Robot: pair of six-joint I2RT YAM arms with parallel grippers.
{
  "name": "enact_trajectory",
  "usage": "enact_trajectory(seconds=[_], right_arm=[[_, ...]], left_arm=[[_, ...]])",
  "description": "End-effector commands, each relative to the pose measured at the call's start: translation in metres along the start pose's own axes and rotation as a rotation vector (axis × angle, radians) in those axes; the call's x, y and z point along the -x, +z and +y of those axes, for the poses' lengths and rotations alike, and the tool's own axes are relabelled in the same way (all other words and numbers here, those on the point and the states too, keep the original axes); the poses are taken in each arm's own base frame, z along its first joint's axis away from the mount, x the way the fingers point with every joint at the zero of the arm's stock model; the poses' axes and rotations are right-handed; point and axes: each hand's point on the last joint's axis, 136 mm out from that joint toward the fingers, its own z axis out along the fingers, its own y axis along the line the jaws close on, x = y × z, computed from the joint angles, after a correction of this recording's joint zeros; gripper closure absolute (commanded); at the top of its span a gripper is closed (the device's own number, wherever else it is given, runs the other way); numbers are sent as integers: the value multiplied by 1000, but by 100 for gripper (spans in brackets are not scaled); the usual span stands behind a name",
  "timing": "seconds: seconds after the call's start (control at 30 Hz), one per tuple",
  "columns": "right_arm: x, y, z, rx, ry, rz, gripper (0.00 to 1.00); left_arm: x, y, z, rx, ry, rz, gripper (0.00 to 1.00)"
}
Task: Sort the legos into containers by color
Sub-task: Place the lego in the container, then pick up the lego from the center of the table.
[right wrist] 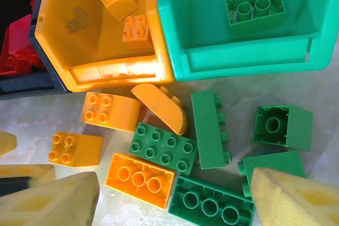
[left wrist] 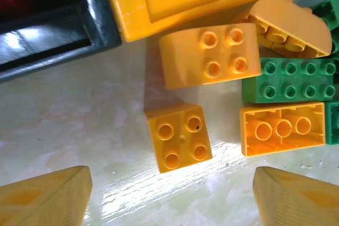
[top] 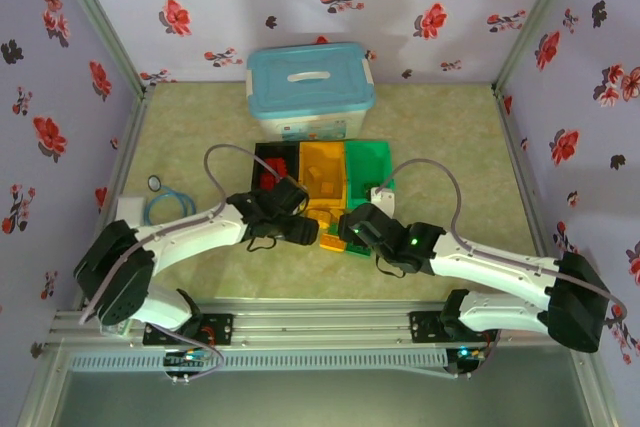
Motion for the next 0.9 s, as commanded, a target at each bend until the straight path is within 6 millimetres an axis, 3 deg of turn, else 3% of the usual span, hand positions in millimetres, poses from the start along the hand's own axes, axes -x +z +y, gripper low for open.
enact_trajectory(seconds=[0.0, 0.2, 0.6, 0.73, 0.87], right_arm=[[8, -4, 5, 20, 20, -22, 24], [6, -7, -4, 15, 36, -35, 25], [3, -5, -10, 8, 38, -36, 25], [2, -6, -12, 9, 41, -39, 25], [2, -7, -15, 7, 47, -48, 25]], left_arm=[[6, 9, -10, -16, -9, 0, 22], [2, 29, -3, 41, -3, 23, 29], [6, 41, -2, 75, 11, 33, 48], [5, 41, 0, 93, 14, 33, 63], [8, 31, 0, 109, 27, 18, 70]])
